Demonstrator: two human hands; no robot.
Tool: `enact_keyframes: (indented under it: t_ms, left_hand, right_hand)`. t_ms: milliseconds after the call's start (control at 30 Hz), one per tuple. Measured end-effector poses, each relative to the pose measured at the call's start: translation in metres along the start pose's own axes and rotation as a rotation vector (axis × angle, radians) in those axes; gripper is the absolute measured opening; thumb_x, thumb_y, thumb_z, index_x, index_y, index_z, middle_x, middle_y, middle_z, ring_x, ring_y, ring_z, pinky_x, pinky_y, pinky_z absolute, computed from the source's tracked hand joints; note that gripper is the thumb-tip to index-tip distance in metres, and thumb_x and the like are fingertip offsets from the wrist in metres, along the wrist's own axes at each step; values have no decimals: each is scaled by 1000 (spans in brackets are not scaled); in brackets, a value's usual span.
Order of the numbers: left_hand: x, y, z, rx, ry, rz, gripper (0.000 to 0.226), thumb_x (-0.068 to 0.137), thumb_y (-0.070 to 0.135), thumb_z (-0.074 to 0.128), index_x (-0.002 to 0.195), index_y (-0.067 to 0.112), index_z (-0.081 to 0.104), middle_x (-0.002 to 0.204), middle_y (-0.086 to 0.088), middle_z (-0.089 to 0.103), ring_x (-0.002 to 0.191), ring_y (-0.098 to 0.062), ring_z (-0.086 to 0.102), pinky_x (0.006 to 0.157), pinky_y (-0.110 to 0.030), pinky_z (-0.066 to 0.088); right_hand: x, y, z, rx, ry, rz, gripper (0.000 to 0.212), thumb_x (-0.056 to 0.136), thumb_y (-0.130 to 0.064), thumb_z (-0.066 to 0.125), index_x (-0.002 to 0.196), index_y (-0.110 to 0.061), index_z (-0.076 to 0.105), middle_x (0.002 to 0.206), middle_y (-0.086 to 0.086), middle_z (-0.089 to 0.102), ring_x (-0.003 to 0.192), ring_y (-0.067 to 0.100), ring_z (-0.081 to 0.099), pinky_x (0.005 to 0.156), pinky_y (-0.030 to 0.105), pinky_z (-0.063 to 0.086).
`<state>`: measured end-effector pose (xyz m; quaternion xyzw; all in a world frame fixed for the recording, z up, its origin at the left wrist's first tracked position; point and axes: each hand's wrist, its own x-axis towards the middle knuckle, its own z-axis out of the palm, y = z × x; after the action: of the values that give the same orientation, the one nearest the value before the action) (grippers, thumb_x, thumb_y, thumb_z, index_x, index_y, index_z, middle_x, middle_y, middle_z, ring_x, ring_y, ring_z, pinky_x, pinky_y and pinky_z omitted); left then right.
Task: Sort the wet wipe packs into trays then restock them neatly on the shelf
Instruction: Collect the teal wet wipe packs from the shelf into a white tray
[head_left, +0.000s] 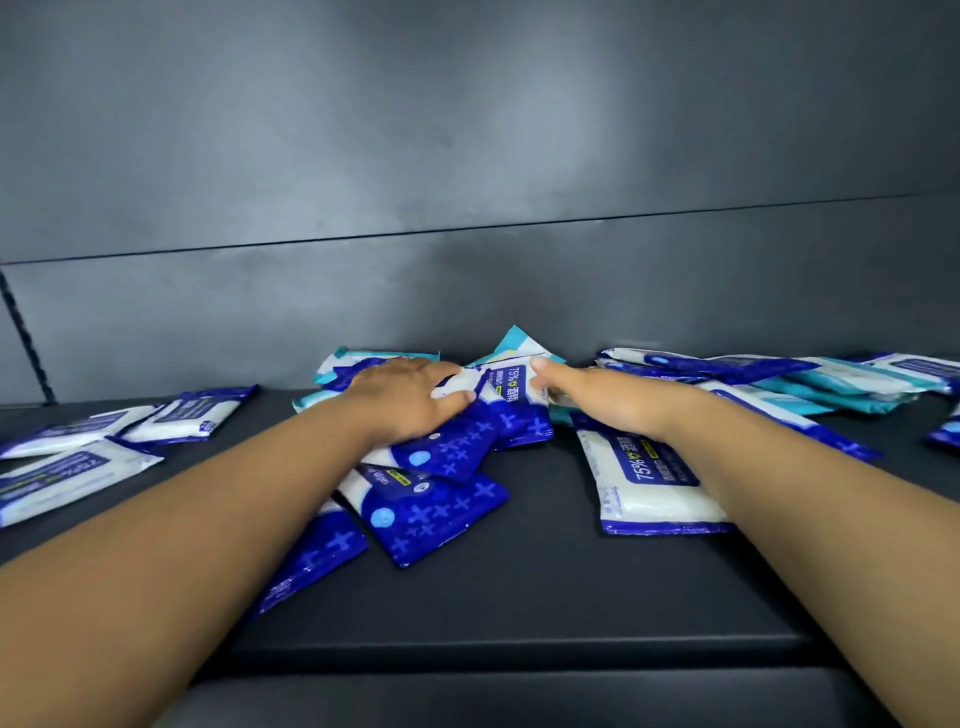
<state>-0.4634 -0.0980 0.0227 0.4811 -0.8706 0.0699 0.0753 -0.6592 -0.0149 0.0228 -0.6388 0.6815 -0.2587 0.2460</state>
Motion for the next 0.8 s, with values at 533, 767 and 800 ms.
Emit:
enact_keyframes:
  t_ms: [533,767,800]
  left_hand:
    - [-62,-56,-19,-312,-182,-112,47,95,52,31,130,28,52,142,6,44,130,-15,38,99,-21,25]
    - [-34,-9,-26,-331,-101,42,48,94,53,31,135,31,45,142,6,44,130,-16,39,106,-26,28]
    - [-29,2,-24,-317,-111,80,50,94,52,32,139,32,39,147,6,37,134,-15,34,109,-27,25]
  right_hand:
    - [-3,-3,-11,28,33,222,76,86,-72,14,114,-17,58,116,-1,55,111,14,52,91,30,31]
    - [0,1,-13,-85,63,250,47,95,-47,40,122,-10,53,122,4,55,106,20,52,96,31,39]
    - [-2,1,-13,-92,29,263,48,94,-46,45,127,-11,50,128,4,53,111,21,53,100,32,38]
